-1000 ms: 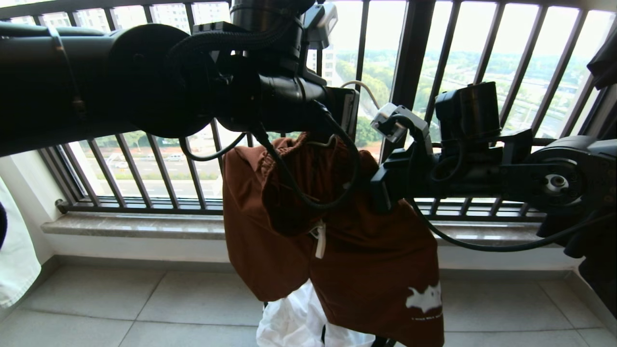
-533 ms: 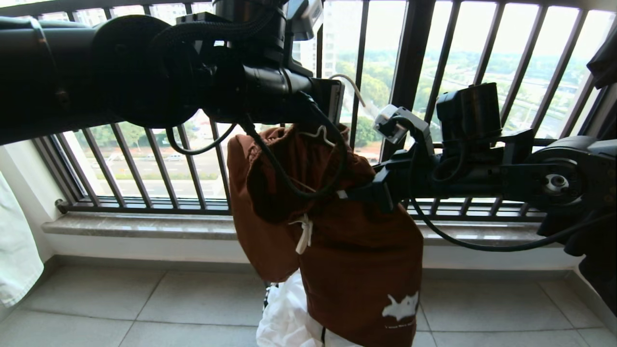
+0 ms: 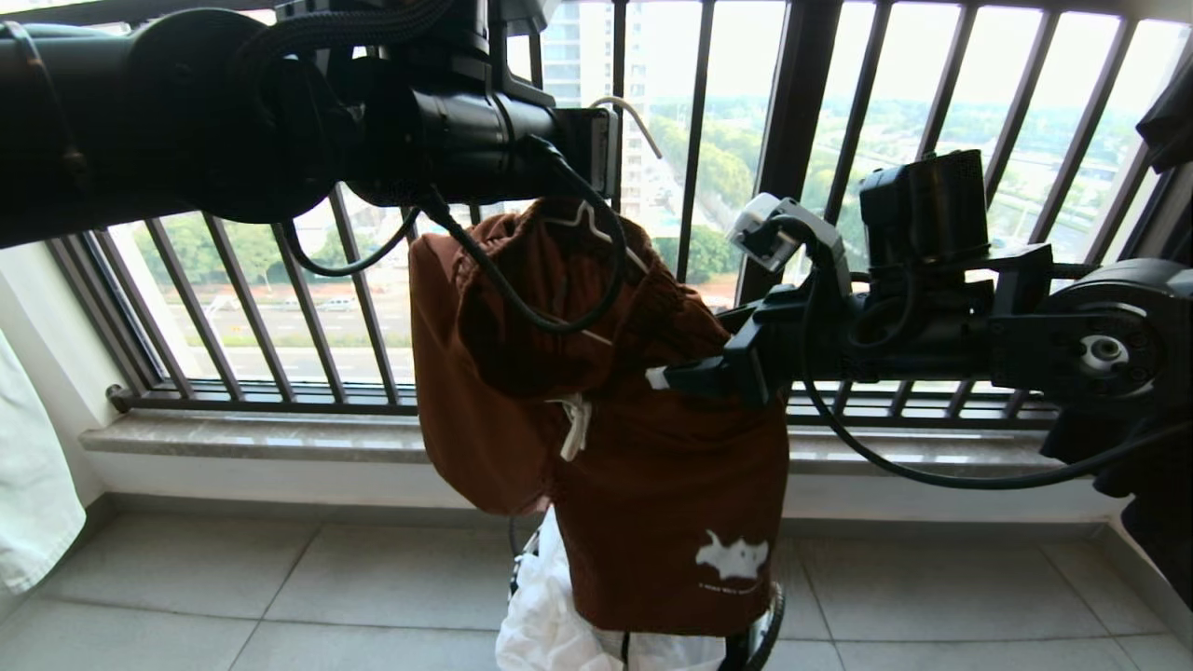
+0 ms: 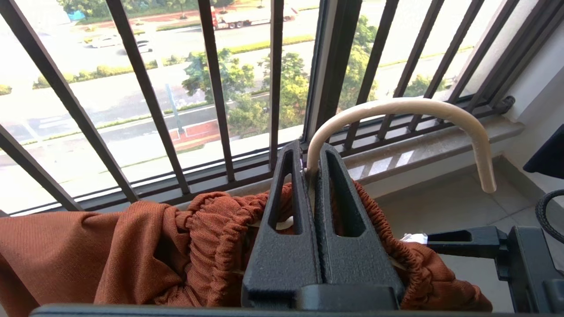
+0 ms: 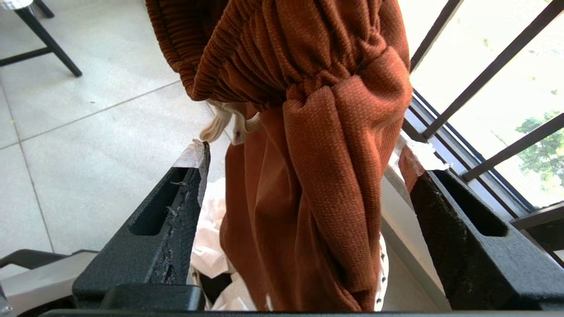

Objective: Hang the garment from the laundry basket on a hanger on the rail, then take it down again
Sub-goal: Hang the clothes on the clothes rack

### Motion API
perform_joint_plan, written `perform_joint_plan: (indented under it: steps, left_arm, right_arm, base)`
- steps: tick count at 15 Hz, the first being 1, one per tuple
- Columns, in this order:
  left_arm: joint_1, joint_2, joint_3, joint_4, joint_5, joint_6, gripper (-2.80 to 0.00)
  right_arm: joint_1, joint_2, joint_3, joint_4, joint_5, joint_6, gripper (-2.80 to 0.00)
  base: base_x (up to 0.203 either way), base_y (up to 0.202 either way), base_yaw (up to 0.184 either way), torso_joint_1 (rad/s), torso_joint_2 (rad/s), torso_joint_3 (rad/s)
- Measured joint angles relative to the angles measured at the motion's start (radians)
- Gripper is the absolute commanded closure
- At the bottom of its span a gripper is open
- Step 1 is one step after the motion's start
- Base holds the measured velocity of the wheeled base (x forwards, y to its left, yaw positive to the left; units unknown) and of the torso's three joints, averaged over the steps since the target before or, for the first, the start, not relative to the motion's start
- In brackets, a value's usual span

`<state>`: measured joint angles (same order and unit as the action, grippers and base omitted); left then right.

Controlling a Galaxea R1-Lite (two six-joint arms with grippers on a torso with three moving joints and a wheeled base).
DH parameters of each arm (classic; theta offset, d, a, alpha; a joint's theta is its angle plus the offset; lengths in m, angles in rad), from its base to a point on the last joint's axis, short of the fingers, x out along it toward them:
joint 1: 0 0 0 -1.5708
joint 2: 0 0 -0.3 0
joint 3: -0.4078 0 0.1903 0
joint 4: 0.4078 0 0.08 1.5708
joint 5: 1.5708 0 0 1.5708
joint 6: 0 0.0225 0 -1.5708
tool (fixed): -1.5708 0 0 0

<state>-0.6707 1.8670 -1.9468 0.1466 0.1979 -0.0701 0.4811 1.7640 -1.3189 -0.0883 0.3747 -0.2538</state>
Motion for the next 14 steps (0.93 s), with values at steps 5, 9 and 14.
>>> perform_joint_plan:
  steps: [5,9,14]
  left_arm:
    - [0.047,0.0,0.0,-0.005,-0.001,-0.094,0.0]
    - [0.08,0.005,-0.006,-0.074,-0.002,-0.104,0.0]
    - [0.089,0.001,-0.004,-0.135,0.003,-0.143,0.0]
  right_arm:
    - [0.0,-0.04,0.008,-0.001,0.007,0.037,-2.8]
    - [0.007,-0.084,0.013,-0.001,0.016,0.078,0.0]
    - [0.08,-0.114,0.015,0.0,0.014,0.172,0.0]
  base:
    - [0.0,0.0,0.0,0.0,0.0,0.0]
    - [0.0,0.0,0.0,0.0,0.0,0.0]
    - [0.0,0.0,0.0,0.0,0.0,0.0]
